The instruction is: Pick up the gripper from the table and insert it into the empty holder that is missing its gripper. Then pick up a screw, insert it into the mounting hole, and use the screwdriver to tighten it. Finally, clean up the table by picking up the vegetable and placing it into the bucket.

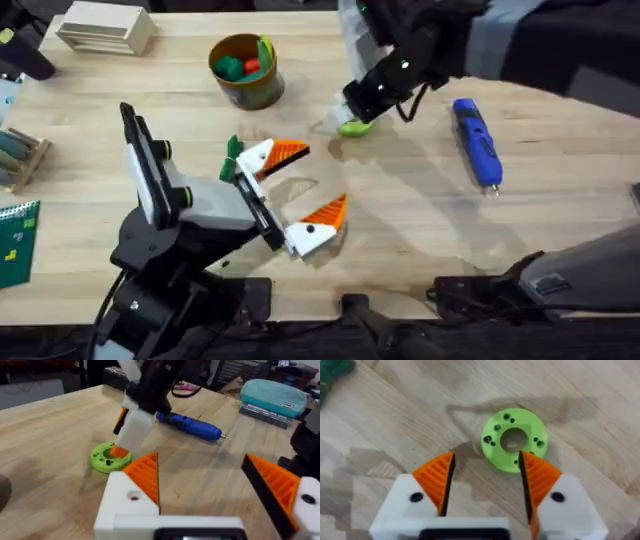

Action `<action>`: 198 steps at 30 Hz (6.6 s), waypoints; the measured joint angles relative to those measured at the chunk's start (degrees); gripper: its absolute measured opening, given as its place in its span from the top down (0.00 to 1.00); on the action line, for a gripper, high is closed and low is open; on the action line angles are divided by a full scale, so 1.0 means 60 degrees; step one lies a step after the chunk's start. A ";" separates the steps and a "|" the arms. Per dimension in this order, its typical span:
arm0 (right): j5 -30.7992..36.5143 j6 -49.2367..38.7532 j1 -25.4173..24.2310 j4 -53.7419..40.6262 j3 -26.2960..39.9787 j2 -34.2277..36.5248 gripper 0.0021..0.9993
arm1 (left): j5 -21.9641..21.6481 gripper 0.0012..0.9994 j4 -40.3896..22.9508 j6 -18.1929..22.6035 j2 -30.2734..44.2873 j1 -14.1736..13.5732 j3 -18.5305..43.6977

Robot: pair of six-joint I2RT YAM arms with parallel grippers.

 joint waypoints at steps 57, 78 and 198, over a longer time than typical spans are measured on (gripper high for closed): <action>0.0580 0.0062 0.0537 -0.0212 0.0419 -0.0388 0.99 | 0.0001 0.01 0.0000 0.0000 -0.0001 0.0000 -0.0002; -0.1664 0.0694 0.1022 -0.3904 0.3523 -0.1858 0.99 | 0.0002 0.01 0.0000 0.0000 0.0000 0.0000 -0.0003; -0.1694 0.1270 0.1709 -0.4589 0.3610 -0.2197 0.13 | 0.0034 0.01 0.0000 -0.0029 0.0000 0.0000 -0.0003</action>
